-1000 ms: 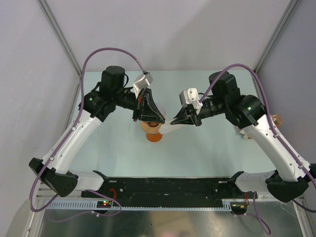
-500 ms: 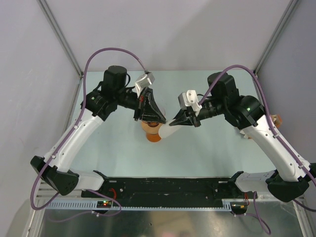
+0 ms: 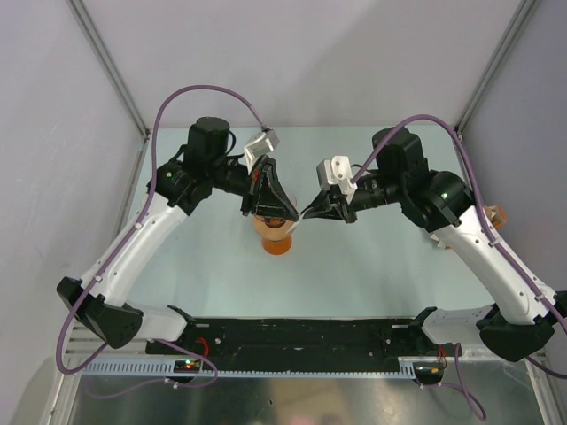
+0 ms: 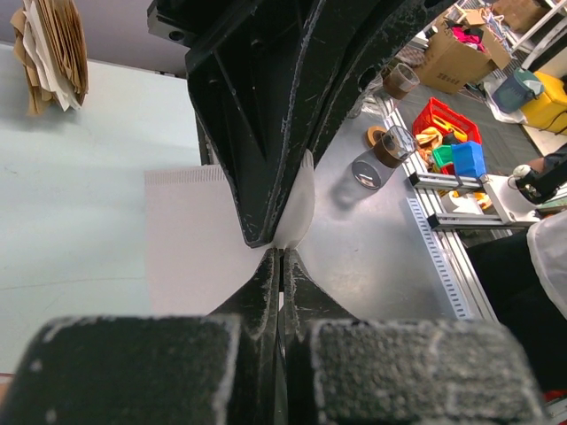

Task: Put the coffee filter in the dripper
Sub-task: Place the coffee filter in the coffee dripper.

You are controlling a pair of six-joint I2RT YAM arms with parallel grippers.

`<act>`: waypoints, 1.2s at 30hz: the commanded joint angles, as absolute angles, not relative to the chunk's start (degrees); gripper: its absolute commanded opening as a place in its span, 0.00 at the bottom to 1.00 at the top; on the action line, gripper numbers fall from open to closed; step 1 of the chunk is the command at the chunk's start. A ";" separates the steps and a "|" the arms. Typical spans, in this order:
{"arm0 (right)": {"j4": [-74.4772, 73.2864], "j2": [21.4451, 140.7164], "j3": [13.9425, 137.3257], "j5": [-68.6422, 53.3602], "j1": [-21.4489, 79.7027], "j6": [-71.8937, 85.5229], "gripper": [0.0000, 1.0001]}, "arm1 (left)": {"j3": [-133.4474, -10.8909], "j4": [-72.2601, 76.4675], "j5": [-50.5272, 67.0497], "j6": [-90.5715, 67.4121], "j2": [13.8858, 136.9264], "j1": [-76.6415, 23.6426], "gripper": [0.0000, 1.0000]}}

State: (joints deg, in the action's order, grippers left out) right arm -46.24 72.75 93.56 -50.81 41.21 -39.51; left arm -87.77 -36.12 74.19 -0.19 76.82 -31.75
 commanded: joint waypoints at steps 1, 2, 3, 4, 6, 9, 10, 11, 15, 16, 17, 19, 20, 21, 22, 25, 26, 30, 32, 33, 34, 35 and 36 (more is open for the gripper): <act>-43.01 73.06 95.95 -49.45 42.23 -37.33 0.00 | -90.13 -35.29 75.11 -1.50 76.78 -32.19 0.00; -42.91 73.09 95.88 -49.33 42.39 -37.08 0.00 | -90.07 -35.27 74.91 -1.58 76.75 -32.27 0.00; -42.81 73.11 95.84 -49.28 42.55 -36.69 0.00 | -90.03 -35.21 74.59 -1.67 76.74 -32.35 0.00; -42.68 73.03 95.78 -49.25 42.72 -36.41 0.00 | -89.97 -35.23 74.34 -1.89 76.73 -32.39 0.00; -42.57 72.90 95.55 -49.38 43.09 -35.89 0.00 | -89.82 -35.11 73.85 -2.36 76.75 -32.38 0.00; -42.50 72.27 94.67 -49.52 43.43 -35.54 0.00 | -89.64 -34.91 73.18 -2.92 76.71 -32.42 0.00; -42.43 72.08 94.36 -49.46 43.56 -35.44 0.00 | -89.60 -34.77 72.98 -3.17 76.72 -32.43 0.00; -42.49 71.95 94.07 -49.34 43.71 -35.34 0.00 | -89.54 -34.61 72.74 -3.56 76.77 -32.39 0.00; -42.93 71.71 93.54 -48.71 44.09 -35.02 0.00 | -89.37 -33.85 71.93 -5.22 77.01 -32.38 0.00; -42.91 71.58 93.35 -48.39 44.19 -34.87 0.00 | -89.33 -33.71 71.65 -5.56 77.09 -32.36 0.00; -42.77 71.52 93.17 -47.80 44.29 -34.66 0.00 | -89.36 -33.60 71.11 -6.03 77.13 -32.35 0.00; -42.55 71.62 93.03 -46.45 44.58 -33.63 0.00 | -89.38 -33.34 70.05 -6.85 77.20 -32.39 0.00; -42.37 71.72 93.01 -45.72 44.70 -32.68 0.00 | -89.34 -33.19 69.30 -7.20 77.23 -32.37 0.00; -42.23 71.81 93.00 -45.01 44.72 -31.94 0.00 | -89.23 -32.99 68.71 -7.60 77.24 -32.40 0.00; -42.17 71.89 92.99 -44.43 44.77 -31.09 0.00 | -89.13 -32.80 67.67 -7.97 77.16 -32.46 0.00; -41.97 72.00 92.69 -42.98 44.77 -28.99 0.00 | -88.55 -32.25 64.37 -9.23 76.65 -32.45 0.00; -41.81 71.91 92.31 -42.72 44.76 -28.29 0.00 | -88.40 -31.94 63.03 -9.58 76.47 -32.44 0.00; -39.98 71.10 90.30 -42.43 44.82 -26.41 0.00 | -87.56 -30.29 60.00 -10.67 75.58 -32.62 0.00; -38.80 70.86 89.66 -42.32 44.82 -25.72 0.00 | -87.35 -29.79 58.97 -10.99 75.39 -32.83 0.00; -38.38 70.76 89.48 -42.21 44.78 -25.38 0.00 | -87.27 -29.53 58.53 -11.03 75.27 -32.94 0.00; -38.09 70.71 89.39 -42.07 44.80 -25.17 0.00 | -87.14 -29.35 58.23 -10.92 75.16 -33.08 0.00; -37.94 70.64 89.34 -42.04 44.68 -25.07 0.00 | -87.03 -29.22 57.63 -10.73 74.98 -33.15 0.00; -37.65 70.57 89.19 -42.16 44.53 -24.93 0.00 | -86.76 -29.11 56.99 -10.51 74.75 -33.23 0.00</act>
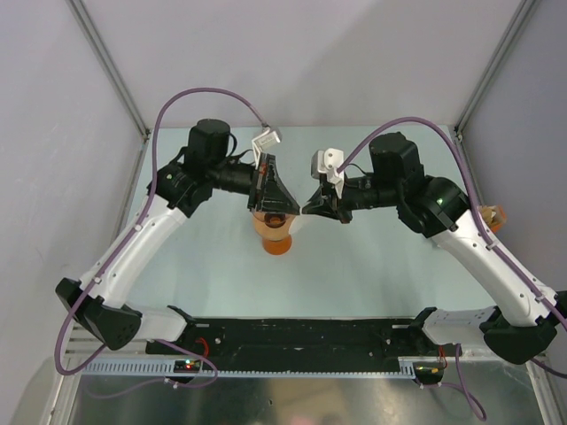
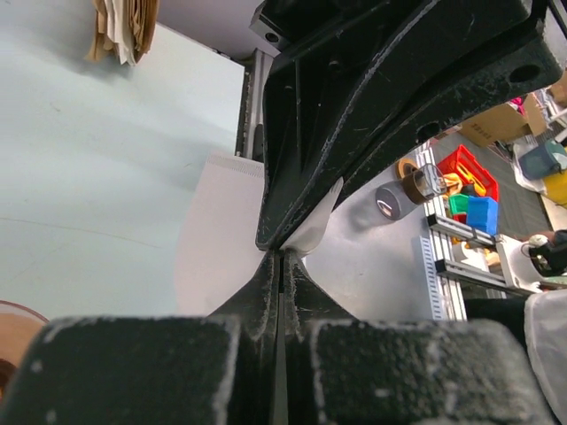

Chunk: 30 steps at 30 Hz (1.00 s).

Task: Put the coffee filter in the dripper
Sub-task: Place the coffee filter in the coffee dripper.

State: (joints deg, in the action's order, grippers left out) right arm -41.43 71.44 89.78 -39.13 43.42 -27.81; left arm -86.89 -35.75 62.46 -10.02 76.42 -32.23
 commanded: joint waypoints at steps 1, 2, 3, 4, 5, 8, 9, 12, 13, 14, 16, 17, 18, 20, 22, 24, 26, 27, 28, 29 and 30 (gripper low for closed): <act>-37.37 70.40 89.07 -42.35 44.15 -24.68 0.00 | -86.49 -28.84 56.22 -10.31 74.29 -33.27 0.04; -37.01 70.27 88.79 -42.97 43.48 -24.51 0.00 | -86.22 -28.66 55.53 -10.08 73.93 -33.29 0.09; -36.74 69.98 88.43 -43.46 42.83 -24.34 0.00 | -85.91 -28.30 54.70 -9.92 73.31 -33.21 0.18; -36.65 69.71 88.16 -44.14 42.07 -24.30 0.00 | -85.41 -27.95 54.16 -9.84 72.47 -32.95 0.28; -36.74 69.31 87.85 -44.88 41.51 -24.72 0.00 | -84.94 -27.16 53.80 -9.93 71.65 -32.47 0.36; -37.97 68.26 86.89 -46.31 39.86 -27.69 0.00 | -82.39 -24.05 54.05 -11.16 68.54 -30.29 0.60; -38.80 67.84 86.55 -46.76 39.62 -29.09 0.00 | -81.58 -22.70 54.45 -11.03 67.62 -29.12 0.65; -40.26 66.87 85.75 -47.82 39.46 -33.13 0.00 | -79.61 -20.37 54.87 -10.11 65.05 -26.60 0.75; -40.39 66.70 85.59 -48.21 39.46 -33.93 0.00 | -79.22 -20.03 55.03 -9.76 64.70 -26.09 0.76; -40.45 66.66 85.51 -48.50 39.51 -34.54 0.00 | -78.85 -19.81 55.33 -9.36 64.38 -25.79 0.76; -40.44 66.74 85.56 -49.10 39.63 -35.62 0.00 | -78.25 -19.61 56.00 -7.83 64.11 -25.65 0.76; -40.34 66.81 85.58 -49.38 39.63 -36.00 0.00 | -77.97 -19.56 56.30 -6.82 64.00 -25.88 0.75; -40.26 66.80 85.64 -49.48 39.72 -36.46 0.00 | -77.83 -19.54 56.76 -5.91 63.86 -26.12 0.74; -40.32 67.04 85.97 -49.92 39.81 -37.06 0.00 | -77.55 -19.52 57.06 -4.09 63.67 -26.94 0.72; -40.51 67.52 86.60 -50.19 39.92 -37.19 0.00 | -77.51 -19.49 56.85 -2.83 63.58 -27.96 0.70; -41.07 68.10 87.41 -50.82 40.06 -37.25 0.00 | -77.47 -19.46 56.27 -1.89 63.68 -29.12 0.67; -41.36 68.48 87.99 -51.14 40.29 -37.26 0.00 | -77.38 -19.46 55.84 -0.98 63.82 -30.06 0.64; -41.38 68.61 88.16 -51.19 40.32 -37.26 0.00 | -77.36 -19.48 55.69 -0.67 63.86 -30.46 0.63; -41.39 68.76 88.38 -51.30 40.46 -37.22 0.00 | -77.31 -19.50 55.58 -0.42 63.88 -30.92 0.61; -41.35 68.83 88.49 -51.36 40.53 -37.07 0.00 | -77.24 -19.46 55.56 -0.25 63.84 -31.32 0.61; -41.37 69.00 88.63 -51.43 40.57 -36.95 0.00 | -77.12 -19.49 55.60 -0.17 63.87 -31.75 0.60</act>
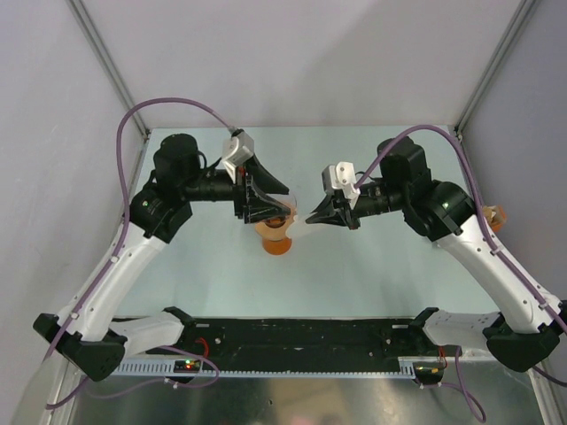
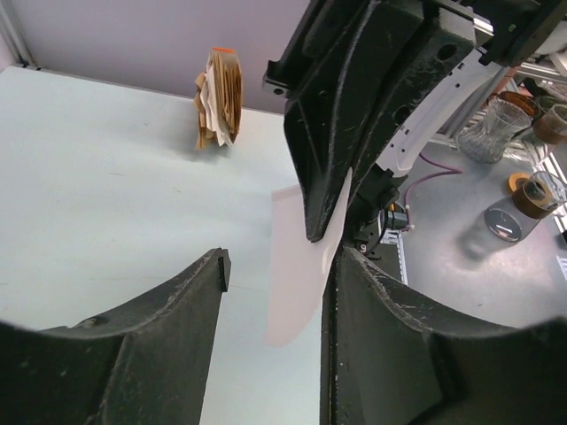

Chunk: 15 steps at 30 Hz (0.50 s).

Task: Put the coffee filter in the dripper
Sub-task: Place the coffee filter in the coffee dripper.

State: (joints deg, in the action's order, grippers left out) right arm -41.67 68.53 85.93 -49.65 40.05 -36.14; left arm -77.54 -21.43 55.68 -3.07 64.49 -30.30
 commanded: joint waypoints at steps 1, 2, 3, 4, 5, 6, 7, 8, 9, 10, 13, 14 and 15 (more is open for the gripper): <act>-41.38 69.04 88.70 -51.47 40.63 -36.75 0.00 | -76.92 -19.50 55.62 -0.13 63.84 -32.13 0.60; -41.39 69.19 88.91 -51.53 40.66 -36.53 0.00 | -76.83 -19.46 55.58 -0.11 63.78 -32.46 0.59; -41.39 69.36 89.10 -51.65 40.68 -36.37 0.00 | -76.73 -19.49 55.61 -0.10 63.79 -32.71 0.58; -41.31 69.40 89.24 -51.75 40.64 -36.29 0.00 | -76.64 -19.50 55.62 -0.09 63.85 -32.83 0.58; -41.22 69.41 89.31 -51.80 40.67 -36.25 0.00 | -76.64 -19.51 55.50 -0.09 63.96 -32.98 0.57; -41.13 69.47 89.39 -51.83 40.77 -36.23 0.00 | -76.64 -19.46 55.39 -0.09 64.06 -33.10 0.56; -41.09 69.49 89.52 -51.84 40.82 -36.18 0.00 | -76.68 -19.49 55.47 -0.09 64.29 -33.12 0.55; -41.07 69.51 89.72 -51.89 40.80 -36.11 0.00 | -76.71 -19.50 55.46 -0.13 64.44 -33.17 0.54; -41.06 69.56 89.86 -51.92 40.79 -35.98 0.00 | -76.76 -19.51 55.33 -0.15 64.61 -33.28 0.53; -41.05 69.58 90.06 -52.02 40.87 -35.92 0.00 | -76.79 -19.46 55.22 -0.21 64.74 -33.34 0.52; -41.08 69.68 90.49 -52.17 41.02 -35.79 0.00 | -76.89 -19.46 54.48 -0.47 65.21 -33.39 0.51; -41.11 69.65 90.60 -52.15 41.08 -35.78 0.00 | -76.90 -19.44 54.31 -0.67 65.30 -33.39 0.50; -41.12 69.63 90.69 -52.13 41.15 -35.82 0.00 | -76.90 -19.48 54.18 -0.73 65.39 -33.35 0.50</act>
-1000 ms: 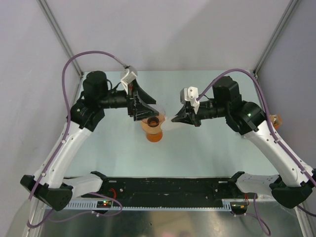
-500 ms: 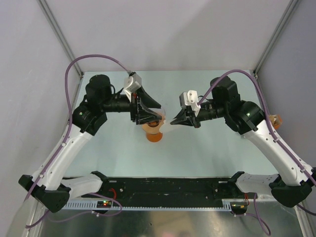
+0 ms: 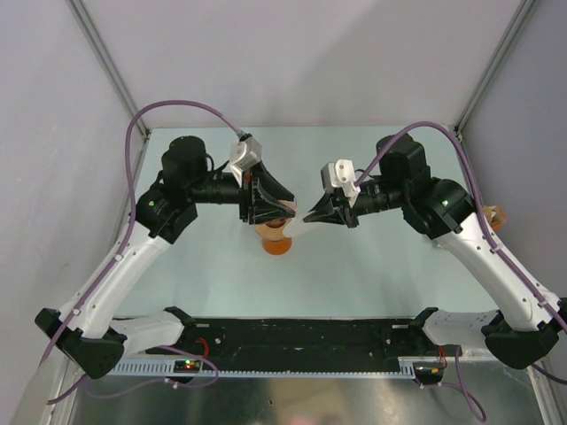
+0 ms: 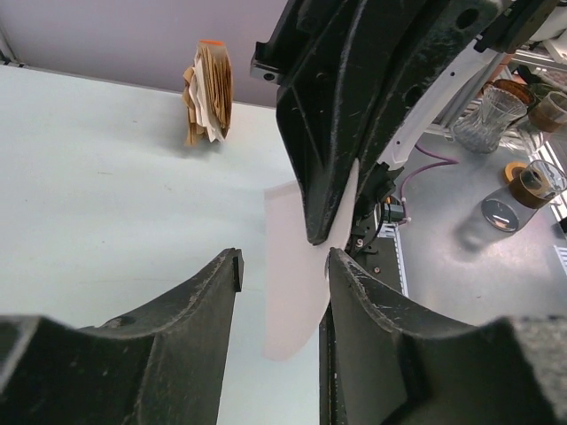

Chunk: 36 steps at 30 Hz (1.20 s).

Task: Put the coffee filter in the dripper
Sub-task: Place the coffee filter in the coffee dripper.

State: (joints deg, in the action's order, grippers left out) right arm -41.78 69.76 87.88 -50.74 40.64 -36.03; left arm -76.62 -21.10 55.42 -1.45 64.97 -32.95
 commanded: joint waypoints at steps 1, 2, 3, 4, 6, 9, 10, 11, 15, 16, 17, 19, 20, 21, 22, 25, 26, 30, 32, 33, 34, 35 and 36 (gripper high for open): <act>-41.13 69.57 90.74 -52.13 41.23 -35.84 0.00 | -76.95 -19.49 54.07 -0.89 65.48 -33.38 0.50; -41.17 69.50 90.81 -52.12 41.31 -35.89 0.00 | -76.93 -19.50 53.98 -1.02 65.52 -33.39 0.50; -41.24 69.51 90.89 -52.16 41.40 -36.01 0.00 | -77.00 -19.46 53.84 -1.08 65.68 -33.39 0.50; -41.32 69.47 90.97 -52.14 41.53 -36.15 0.00 | -77.04 -19.53 53.73 -1.20 65.75 -33.40 0.50; -41.42 69.47 91.08 -52.08 41.63 -36.39 0.00 | -77.16 -19.47 53.77 -1.27 65.85 -33.40 0.50; -41.76 69.62 91.28 -51.95 41.73 -36.92 0.00 | -77.17 -19.47 54.04 -1.18 65.87 -33.40 0.50; -41.89 69.70 91.39 -51.81 41.74 -36.91 0.00 | -77.12 -19.45 54.22 -1.03 65.89 -33.35 0.49; -41.95 69.92 91.48 -51.70 41.79 -36.83 0.00 | -77.15 -19.48 54.36 -0.91 65.82 -33.38 0.50; -42.05 70.47 92.14 -51.20 41.48 -35.95 0.00 | -77.02 -19.50 55.04 -0.29 65.45 -33.36 0.50; -42.25 70.70 92.34 -51.04 41.39 -35.82 0.00 | -77.05 -19.51 55.16 -0.23 65.38 -33.38 0.50; -42.40 70.81 92.53 -50.92 41.31 -35.79 0.00 | -77.06 -19.51 55.31 -0.20 65.34 -33.39 0.51; -42.63 71.05 92.72 -50.66 41.18 -35.54 0.00 | -77.08 -19.49 55.53 -0.18 65.29 -33.37 0.51; -42.72 71.12 92.77 -50.60 41.02 -35.48 0.00 | -77.03 -19.46 55.72 -0.22 65.25 -33.39 0.51; -42.76 71.16 92.75 -50.57 40.86 -35.40 0.00 | -77.01 -19.48 55.81 -0.29 65.28 -33.39 0.51; -42.78 71.17 92.74 -50.55 40.78 -35.24 0.00 | -76.96 -19.45 55.94 -0.32 65.20 -33.35 0.51; -42.91 71.08 92.68 -50.32 40.52 -35.16 0.00 | -77.00 -19.49 56.01 -0.47 65.19 -33.37 0.51; -42.99 71.00 92.66 -50.21 40.47 -35.20 0.00 | -77.04 -19.50 55.96 -0.54 65.20 -33.38 0.51; -43.36 70.83 92.43 -50.02 40.37 -35.25 0.00 | -76.97 -19.51 55.46 -0.69 64.90 -33.38 0.51; -43.36 70.79 92.34 -49.95 40.42 -35.16 0.00 | -76.90 -19.51 55.17 -0.81 64.87 -33.37 0.51; -43.30 70.86 92.31 -49.89 40.38 -35.07 0.00 | -76.86 -19.51 55.05 -0.89 64.82 -33.38 0.52; -43.23 70.89 92.30 -49.86 40.36 -34.94 0.00 | -76.88 -19.51 54.99 -0.97 64.80 -33.35 0.52; -43.23 70.87 92.29 -49.80 40.31 -34.87 0.00 | -76.89 -19.51 54.87 -1.01 64.70 -33.33 0.52; -43.24 70.90 92.29 -49.82 40.28 -34.75 0.00 | -76.85 -19.51 54.68 -1.08 64.65 -33.36 0.52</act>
